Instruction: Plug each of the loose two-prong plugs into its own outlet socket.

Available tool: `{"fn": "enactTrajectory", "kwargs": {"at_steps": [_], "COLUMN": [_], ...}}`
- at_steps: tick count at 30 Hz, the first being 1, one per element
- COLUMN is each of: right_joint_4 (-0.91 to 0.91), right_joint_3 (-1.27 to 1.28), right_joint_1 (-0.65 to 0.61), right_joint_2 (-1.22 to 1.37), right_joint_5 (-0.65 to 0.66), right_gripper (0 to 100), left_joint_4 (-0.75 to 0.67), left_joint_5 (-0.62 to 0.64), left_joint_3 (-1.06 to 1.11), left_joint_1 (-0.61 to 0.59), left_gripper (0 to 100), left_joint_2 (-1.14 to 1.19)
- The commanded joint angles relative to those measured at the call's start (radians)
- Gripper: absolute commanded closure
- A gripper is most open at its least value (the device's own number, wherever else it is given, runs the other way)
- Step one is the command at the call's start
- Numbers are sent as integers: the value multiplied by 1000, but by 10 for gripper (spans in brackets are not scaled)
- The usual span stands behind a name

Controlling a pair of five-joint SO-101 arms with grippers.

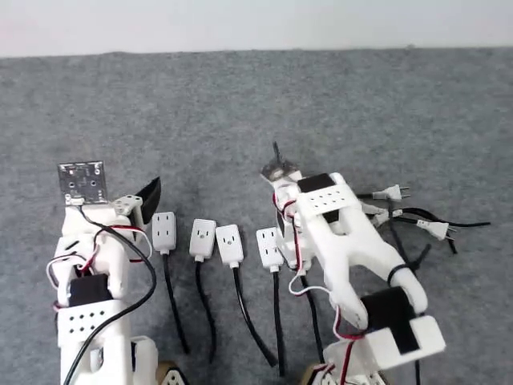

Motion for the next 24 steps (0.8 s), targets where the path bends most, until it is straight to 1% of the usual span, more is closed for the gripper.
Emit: {"fn": "enactTrajectory", "kwargs": {"at_steps": [1, 6, 9, 17, 20, 24], "right_joint_4": [13, -8, -33, -27, -4, 84], "right_joint_3": [14, 21, 41, 32, 8, -63], "right_joint_1": [-39, -33, -36, -42, -44, -104], "right_joint_2": [-5, -5, -5, -21, -21, -21], "right_joint_5": [14, 40, 44, 40, 40, 38], "right_gripper": [708, 746, 749, 749, 749, 749], "left_joint_4": [-31, -31, -31, -31, -31, -31], "left_joint_5": [-12, -12, -12, -12, -12, -28], "left_joint_3": [-12, -12, -12, -12, -12, -10], "left_joint_1": [9, 9, 9, 12, 12, 29], "left_gripper": [660, 660, 660, 660, 660, 660], "left_joint_2": [0, 0, 0, 0, 0, 0]}}
